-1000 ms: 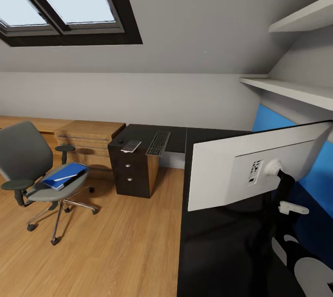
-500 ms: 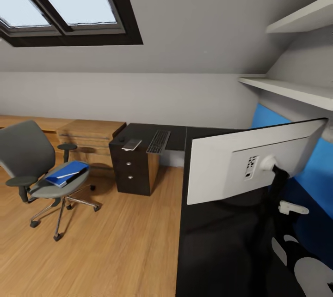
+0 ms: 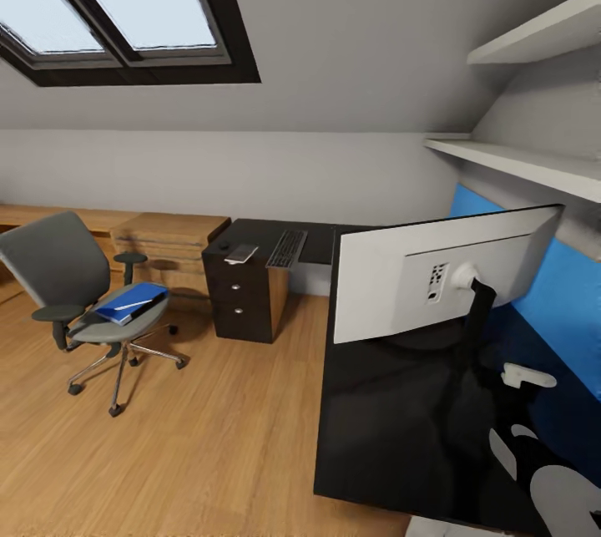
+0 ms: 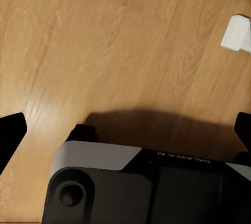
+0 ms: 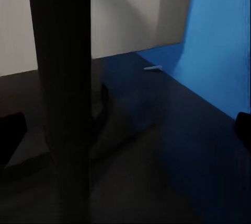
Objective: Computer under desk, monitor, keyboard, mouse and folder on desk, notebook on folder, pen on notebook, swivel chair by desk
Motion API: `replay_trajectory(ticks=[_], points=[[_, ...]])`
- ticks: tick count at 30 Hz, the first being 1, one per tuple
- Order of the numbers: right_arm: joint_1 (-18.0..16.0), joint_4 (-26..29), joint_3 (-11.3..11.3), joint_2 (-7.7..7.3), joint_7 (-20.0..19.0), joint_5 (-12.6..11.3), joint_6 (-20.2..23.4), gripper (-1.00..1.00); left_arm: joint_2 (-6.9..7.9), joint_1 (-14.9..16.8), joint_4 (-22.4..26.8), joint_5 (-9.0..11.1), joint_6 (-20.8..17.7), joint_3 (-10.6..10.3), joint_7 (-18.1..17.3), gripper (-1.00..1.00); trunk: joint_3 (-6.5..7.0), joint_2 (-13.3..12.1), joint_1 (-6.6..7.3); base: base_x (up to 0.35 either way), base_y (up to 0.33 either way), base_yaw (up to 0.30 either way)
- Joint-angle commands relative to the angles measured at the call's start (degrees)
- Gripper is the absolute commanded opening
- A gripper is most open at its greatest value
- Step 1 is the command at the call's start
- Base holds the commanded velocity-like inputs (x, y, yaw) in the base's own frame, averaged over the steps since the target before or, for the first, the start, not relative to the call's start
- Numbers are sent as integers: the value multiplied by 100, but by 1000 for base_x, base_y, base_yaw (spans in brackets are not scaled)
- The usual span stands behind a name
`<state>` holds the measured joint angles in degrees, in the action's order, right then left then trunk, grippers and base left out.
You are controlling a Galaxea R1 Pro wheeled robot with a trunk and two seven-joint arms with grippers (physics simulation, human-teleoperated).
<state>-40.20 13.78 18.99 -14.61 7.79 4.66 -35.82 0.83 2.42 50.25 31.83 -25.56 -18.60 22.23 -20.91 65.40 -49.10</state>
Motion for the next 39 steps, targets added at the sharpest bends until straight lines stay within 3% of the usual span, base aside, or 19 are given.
replay_trajectory(ticks=[1,5,10,12,14,21,25,28,30,34,38,39], points=[[-6,-7,11,2,38,49,-13,100,9,4,11,60,-7,-30,60,100,-7,5,2,-252,0,0],[-6,30,-32,173,46,46,131,100,24,4,11,60,119,-27,65,100,-7,5,2,-138,0,0],[-6,334,-112,547,55,52,977,100,17,4,6,60,546,-29,63,100,29,-76,46,-31,0,0],[-3,573,-126,667,55,51,1470,100,11,4,-10,60,622,-29,63,100,65,-156,90,-8,0,0],[5,921,-135,757,54,33,2232,100,8,4,-43,60,673,-29,63,100,101,-236,134,-4,0,0],[91,2026,-140,890,48,-34,4226,100,16,4,-68,52,751,-31,63,100,227,-517,288,-1,0,0],[165,2735,-135,1068,46,-41,5499,100,17,4,-100,51,1049,-30,63,100,298,-677,376,0,0,0],[420,3600,-133,1221,42,-112,6504,100,10,4,-193,49,1328,-36,63,100,352,-798,442,0,0,0],[813,4447,-137,1325,40,-294,6988,100,7,4,-222,44,1403,-37,63,100,388,-878,486,0,0,0],[1252,5201,-182,1383,39,-384,7273,100,6,4,-231,43,1428,-38,63,100,460,-1038,574,0,0,0],[1553,5982,-274,1468,12,-476,7938,100,5,4,-235,36,1445,-38,63,100,532,-1199,661,0,0,0],[1637,6344,-300,1648,-7,-528,8113,100,5,4,-235,34,1448,-38,60,100,550,-1239,683,0,0,0]])
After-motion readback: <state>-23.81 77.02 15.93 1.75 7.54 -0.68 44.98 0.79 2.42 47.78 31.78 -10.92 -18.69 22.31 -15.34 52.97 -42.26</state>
